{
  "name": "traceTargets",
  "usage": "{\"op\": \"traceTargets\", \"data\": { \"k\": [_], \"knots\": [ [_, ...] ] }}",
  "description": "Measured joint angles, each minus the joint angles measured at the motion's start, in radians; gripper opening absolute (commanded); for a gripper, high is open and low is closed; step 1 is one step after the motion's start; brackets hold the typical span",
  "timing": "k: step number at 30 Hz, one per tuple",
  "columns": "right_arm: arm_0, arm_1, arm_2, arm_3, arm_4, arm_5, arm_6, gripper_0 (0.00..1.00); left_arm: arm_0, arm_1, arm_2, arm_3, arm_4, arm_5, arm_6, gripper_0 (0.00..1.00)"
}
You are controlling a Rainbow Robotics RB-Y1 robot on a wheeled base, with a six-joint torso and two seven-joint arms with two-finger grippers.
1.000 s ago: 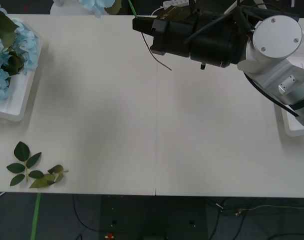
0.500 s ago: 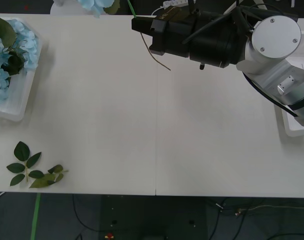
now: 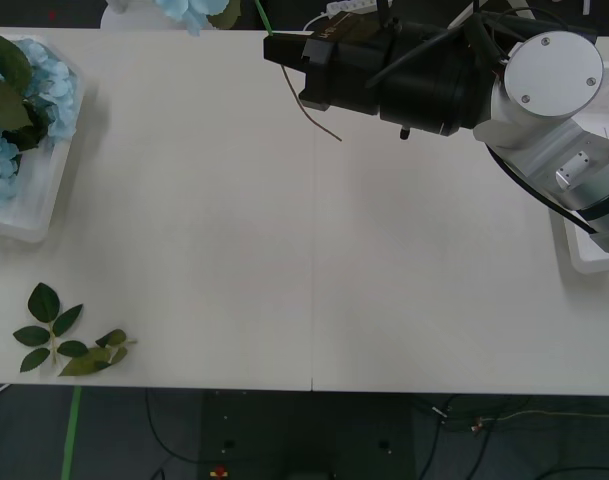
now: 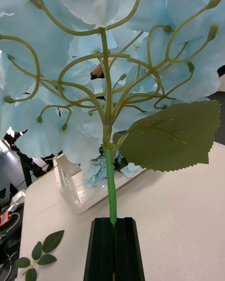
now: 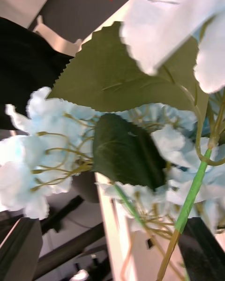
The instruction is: Place the red flowers into the right box and the blue flowers into the left box. If a person shows an open palm, hand one flower to the person first, then continue sorting.
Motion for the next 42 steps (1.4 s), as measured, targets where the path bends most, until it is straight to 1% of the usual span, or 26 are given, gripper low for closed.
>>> {"op": "traceTargets", "data": {
  "k": [2, 4, 6, 9, 12, 16, 21, 24, 26, 27, 29, 32, 34, 35, 37, 42],
  "knots": [
    [0.000, 0.000, 0.000, 0.000, 0.000, 0.000, 0.000, 0.00, 0.023, 0.025, 0.005, -0.047, 0.120, 0.011, 0.000, 1.00],
    [0.000, 0.000, 0.000, 0.000, 0.000, 0.000, 0.000, 0.00, 0.060, 0.053, 0.035, -0.122, 0.188, 0.069, 0.000, 1.00],
    [0.000, 0.000, 0.000, 0.000, 0.000, 0.000, 0.000, 0.00, 0.103, 0.074, 0.108, -0.204, 0.240, 0.195, 0.000, 1.00],
    [0.000, 0.000, 0.000, 0.000, 0.000, -0.001, 0.000, 0.00, 0.177, 0.093, 0.273, -0.324, 0.329, 0.393, 0.000, 1.00],
    [0.000, 0.000, 0.000, 0.000, 0.000, -0.001, 0.000, 0.00, 0.262, 0.107, 0.429, -0.455, 0.383, 0.531, -0.001, 1.00],
    [0.000, 0.000, 0.000, 0.000, 0.000, -0.001, 0.000, 0.00, 0.399, 0.120, 0.589, -0.632, 0.478, 0.627, -0.002, 1.00],
    [0.000, 0.000, 0.000, 0.000, 0.000, -0.001, 0.000, 0.00, 0.650, 0.098, 0.789, -0.873, 0.636, 0.624, -0.003, 1.00],
    [0.000, 0.000, 0.000, 0.000, 0.000, -0.001, 0.000, 0.00, 0.788, 0.031, 0.854, -0.977, 0.726, 0.537, -0.003, 1.00],
    [0.000, 0.000, 0.000, -0.001, 0.000, -0.001, 0.000, 0.00, 0.857, -0.026, 0.851, -1.018, 0.780, 0.416, -0.003, 1.00],
    [0.000, 0.000, 0.000, 0.000, 0.000, -0.001, 0.000, 0.00, 0.886, -0.058, 0.835, -1.037, 0.817, 0.326, -0.003, 1.00],
    [0.000, 0.001, 0.000, 0.000, 0.000, -0.001, 0.000, 0.00, 0.929, -0.113, 0.771, -1.063, 0.897, 0.127, -0.003, 1.00],
    [0.000, 0.001, 0.000, -0.001, 0.000, -0.001, 0.000, 0.00, 0.952, -0.170, 0.599, -1.103, 0.939, -0.147, -0.003, 1.00],
    [0.000, 0.001, 0.000, -0.001, 0.000, -0.001, 0.000, 0.00, 0.952, -0.193, 0.474, -1.128, 0.942, -0.259, -0.003, 1.00],
    [0.000, 0.001, 0.000, -0.001, 0.000, -0.001, 0.000, 0.00, 0.952, -0.206, 0.420, -1.139, 0.952, -0.294, -0.003, 1.00],
    [0.000, 0.001, 0.000, -0.001, 0.000, -0.001, 0.000, 0.00, 0.952, -0.231, 0.353, -1.153, 0.976, -0.322, -0.003, 1.00],
    [0.000, 0.001, 0.000, -0.001, 0.000, -0.001, 0.000, 0.00, 0.944, -0.321, 0.307, -1.173, 1.048, -0.346, -0.003, 1.00]
  ]
}}
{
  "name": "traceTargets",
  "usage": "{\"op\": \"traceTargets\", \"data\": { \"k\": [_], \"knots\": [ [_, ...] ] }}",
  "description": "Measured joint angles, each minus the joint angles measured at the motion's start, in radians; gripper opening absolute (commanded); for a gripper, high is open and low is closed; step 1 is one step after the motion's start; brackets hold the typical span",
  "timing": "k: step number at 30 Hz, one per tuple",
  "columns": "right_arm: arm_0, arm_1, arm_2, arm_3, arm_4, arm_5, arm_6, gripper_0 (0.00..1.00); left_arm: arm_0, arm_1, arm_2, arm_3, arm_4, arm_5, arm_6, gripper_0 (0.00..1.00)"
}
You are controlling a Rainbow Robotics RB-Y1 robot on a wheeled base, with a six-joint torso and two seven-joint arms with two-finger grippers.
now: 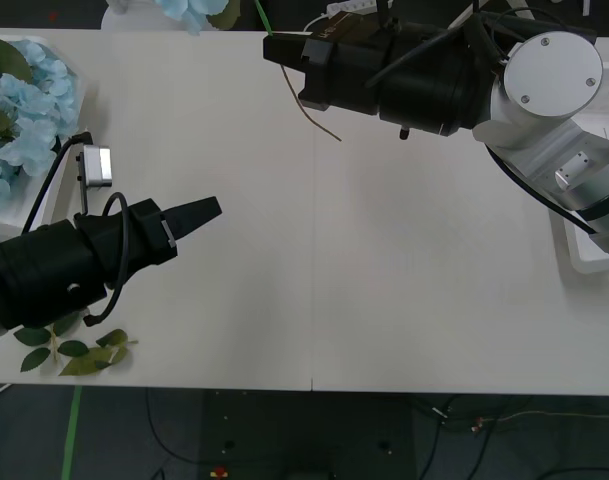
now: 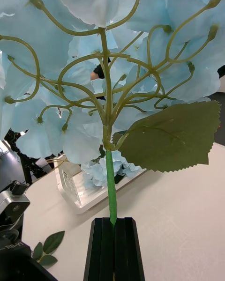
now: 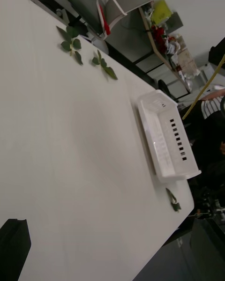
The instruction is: Place the red flowers into the right box and the blue flowers into the left box. If a person shows an open palm, hand one flower to the person first, then continue sorting.
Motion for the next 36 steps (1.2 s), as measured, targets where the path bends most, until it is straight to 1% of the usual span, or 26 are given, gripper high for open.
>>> {"op": "traceTargets", "data": {
  "k": [5, 8, 13, 18, 22, 25, 36],
  "knots": [
    [0.000, 0.000, 0.000, 0.000, 0.000, 0.000, 0.000, 0.00, -0.052, -0.091, -0.067, 0.010, 0.000, -0.119, 0.000, 1.00],
    [0.000, 0.000, 0.000, 0.000, 0.000, 0.000, 0.000, 0.00, -0.100, -0.151, -0.099, 0.039, 0.000, -0.157, 0.000, 1.00],
    [0.000, 0.001, 0.000, 0.000, 0.000, 0.000, 0.000, 0.00, -0.188, -0.249, -0.110, 0.139, 0.000, -0.176, 0.000, 1.00],
    [0.000, 0.002, 0.000, 0.000, 0.000, 0.000, 0.000, 0.00, -0.278, -0.312, -0.157, 0.236, 0.000, -0.254, 0.000, 1.00],
    [0.000, 0.002, 0.000, 0.000, 0.000, 0.000, 0.000, 0.00, -0.347, -0.327, -0.221, 0.288, 0.000, -0.318, 0.000, 1.00],
    [0.000, 0.002, 0.000, 0.000, 0.000, 0.000, 0.000, 0.00, -0.374, -0.328, -0.269, 0.295, 0.005, -0.351, 0.000, 1.00],
    [0.000, 0.002, 0.005, 0.000, 0.000, 0.000, 0.000, 0.00, -0.384, -0.328, -0.323, 0.295, 0.014, -0.354, 0.000, 1.00]
  ]
}}
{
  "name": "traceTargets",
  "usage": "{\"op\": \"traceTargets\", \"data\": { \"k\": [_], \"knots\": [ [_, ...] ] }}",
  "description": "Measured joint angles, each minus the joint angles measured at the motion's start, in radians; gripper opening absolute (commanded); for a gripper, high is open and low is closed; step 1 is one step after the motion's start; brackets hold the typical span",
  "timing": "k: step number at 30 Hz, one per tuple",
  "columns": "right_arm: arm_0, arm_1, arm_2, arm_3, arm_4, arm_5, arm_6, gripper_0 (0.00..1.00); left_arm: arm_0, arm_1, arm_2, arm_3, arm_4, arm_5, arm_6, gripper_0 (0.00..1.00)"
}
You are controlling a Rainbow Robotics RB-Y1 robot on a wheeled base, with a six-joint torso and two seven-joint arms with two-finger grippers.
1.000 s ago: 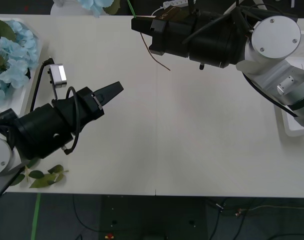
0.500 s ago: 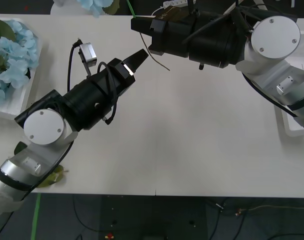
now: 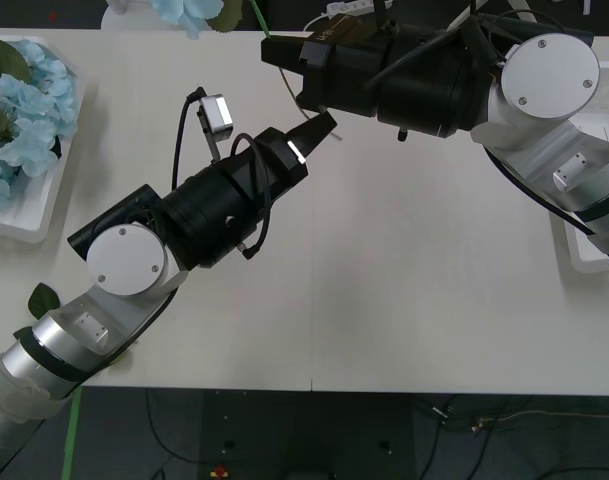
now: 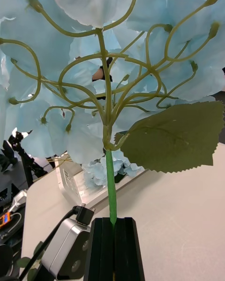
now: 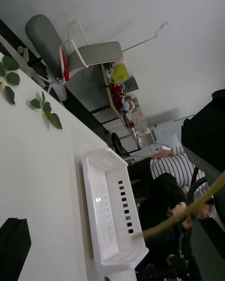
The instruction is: Place the red flowers into the right box and the blue flowers into the left box. If a person shows an open palm, hand one flower to the person first, then continue sorting.
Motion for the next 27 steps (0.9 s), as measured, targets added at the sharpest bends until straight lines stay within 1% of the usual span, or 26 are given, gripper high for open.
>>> {"op": "traceTargets", "data": {
  "k": [10, 13, 18, 19, 21, 24, 27],
  "knots": [
    [0.000, 0.000, 0.000, 0.000, 0.000, -0.003, 0.000, 0.00, -0.017, -0.026, 0.002, 0.005, -0.003, -0.012, 0.000, 1.00],
    [0.000, 0.000, 0.000, 0.000, 0.000, -0.006, 0.000, 0.00, -0.046, -0.035, 0.002, 0.033, -0.003, -0.012, 0.000, 1.00],
    [0.000, 0.000, 0.000, 0.000, 0.000, -0.010, 0.000, 0.00, -0.115, -0.054, 0.002, 0.116, -0.008, -0.020, 0.000, 1.00],
    [0.000, 0.000, 0.000, 0.000, 0.000, -0.010, 0.000, 0.00, -0.125, -0.059, 0.002, 0.128, -0.009, -0.025, 0.000, 0.99],
    [0.000, 0.000, 0.000, 0.000, 0.000, -0.013, 0.000, 0.00, -0.142, -0.067, 0.002, 0.150, -0.010, -0.030, 0.000, 0.89],
    [0.000, 0.000, 0.000, 0.000, 0.000, -0.015, 0.000, 0.00, -0.159, -0.073, 0.002, 0.164, -0.011, -0.038, 0.000, 0.84],
    [0.000, 0.000, 0.000, 0.000, 0.000, -0.018, 0.000, 0.00, -0.167, -0.073, 0.002, 0.168, -0.011, -0.039, 0.000, 0.82]
  ]
}}
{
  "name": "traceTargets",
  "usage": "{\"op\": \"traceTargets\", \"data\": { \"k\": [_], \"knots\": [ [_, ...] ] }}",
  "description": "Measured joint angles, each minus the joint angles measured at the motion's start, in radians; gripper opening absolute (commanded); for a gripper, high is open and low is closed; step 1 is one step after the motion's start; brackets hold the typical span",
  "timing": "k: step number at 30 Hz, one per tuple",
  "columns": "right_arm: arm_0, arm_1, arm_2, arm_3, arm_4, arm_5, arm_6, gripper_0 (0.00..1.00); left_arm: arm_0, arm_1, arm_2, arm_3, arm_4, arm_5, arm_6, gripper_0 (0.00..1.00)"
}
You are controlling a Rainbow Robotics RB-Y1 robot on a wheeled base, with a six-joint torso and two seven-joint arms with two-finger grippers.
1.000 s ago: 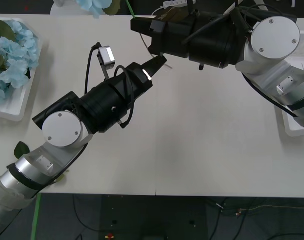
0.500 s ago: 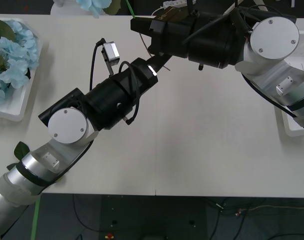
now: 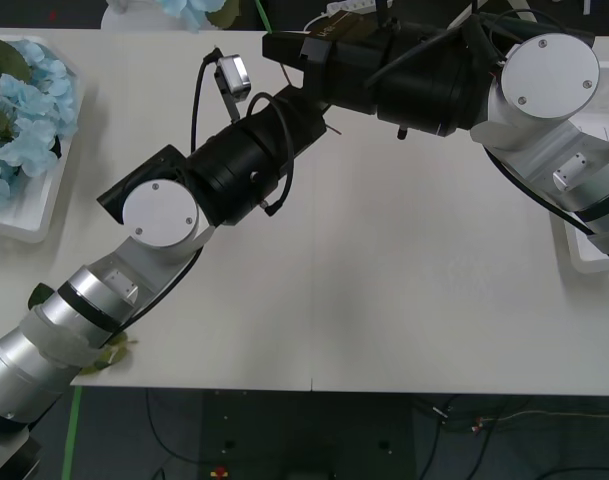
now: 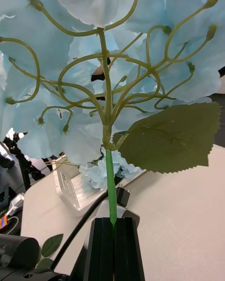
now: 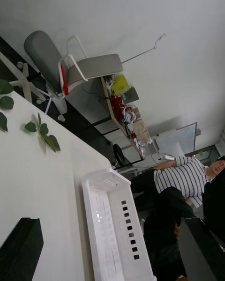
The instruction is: Place the red flowers into the right box and the blue flowers into the left box. If a person shows an open palm, hand one flower to the person first, then continue sorting.
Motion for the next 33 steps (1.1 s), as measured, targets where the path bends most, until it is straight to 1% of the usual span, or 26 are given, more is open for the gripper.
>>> {"op": "traceTargets", "data": {
  "k": [3, 5, 6, 7, 8, 9, 24, 25, 26, 27, 28, 29, 30, 31, 33],
  "knots": [
    [0.000, 0.000, 0.000, 0.000, 0.000, -0.002, 0.000, 0.00, -0.004, 0.000, 0.000, 0.002, 0.000, -0.002, 0.000, 0.78],
    [0.000, 0.000, 0.000, 0.000, 0.000, -0.003, 0.000, 0.00, -0.006, 0.000, 0.000, 0.003, 0.000, -0.003, 0.000, 0.70],
    [0.000, 0.000, 0.000, 0.000, 0.000, -0.003, 0.000, 0.00, -0.006, 0.000, 0.000, 0.003, 0.000, -0.003, 0.000, 0.53],
    [0.000, 0.000, 0.000, 0.000, 0.000, -0.003, 0.000, 0.00, -0.006, 0.000, 0.000, 0.003, 0.000, -0.003, 0.000, 0.24],
    [0.000, 0.000, 0.000, 0.000, 0.000, -0.004, 0.000, 0.00, -0.007, 0.000, 0.000, 0.003, 0.000, -0.003, 0.000, 0.11],
    [0.000, 0.000, 0.000, 0.000, 0.000, -0.004, 0.000, 0.00, -0.007, 0.000, 0.000, 0.003, 0.000, -0.003, 0.000, 0.00],
    [0.000, 0.000, 0.000, 0.000, 0.000, -0.009, 0.000, 0.00, -0.013, 0.000, 0.000, 0.003, 0.000, -0.004, 0.000, 0.00],
    [0.000, 0.000, 0.000, 0.000, 0.000, -0.009, 0.000, 0.14, -0.013, 0.000, 0.000, 0.003, 0.000, -0.004, 0.000, 0.00],
    [0.000, 0.000, 0.000, 0.000, 0.000, -0.010, 0.000, 0.24, -0.013, 0.000, 0.000, 0.003, 0.000, -0.006, 0.000, 0.00],
    [0.000, 0.000, 0.000, 0.000, 0.000, -0.010, 0.000, 0.42, -0.013, 0.000, 0.000, 0.003, 0.000, -0.007, 0.000, 0.00],
    [0.000, 0.000, 0.000, 0.000, 0.000, -0.010, 0.000, 0.49, -0.013, 0.000, 0.000, 0.003, 0.000, -0.010, 0.000, 0.00],
    [0.000, 0.000, 0.000, 0.000, 0.000, -0.010, 0.000, 0.62, -0.013, 0.000, 0.000, 0.003, 0.000, -0.014, 0.000, 0.00],
    [0.000, 0.000, 0.000, 0.000, 0.000, -0.011, 0.000, 0.71, -0.013, 0.000, 0.000, 0.003, 0.000, -0.017, 0.000, 0.00],
    [0.000, 0.000, 0.000, 0.000, 0.000, -0.012, 0.000, 0.76, -0.013, 0.000, 0.000, 0.003, 0.000, -0.020, 0.000, 0.00],
    [0.000, 0.000, 0.000, 0.000, 0.000, -0.014, 0.000, 0.82, -0.013, 0.000, 0.000, 0.004, 0.000, -0.026, 0.000, 0.00]
  ]
}}
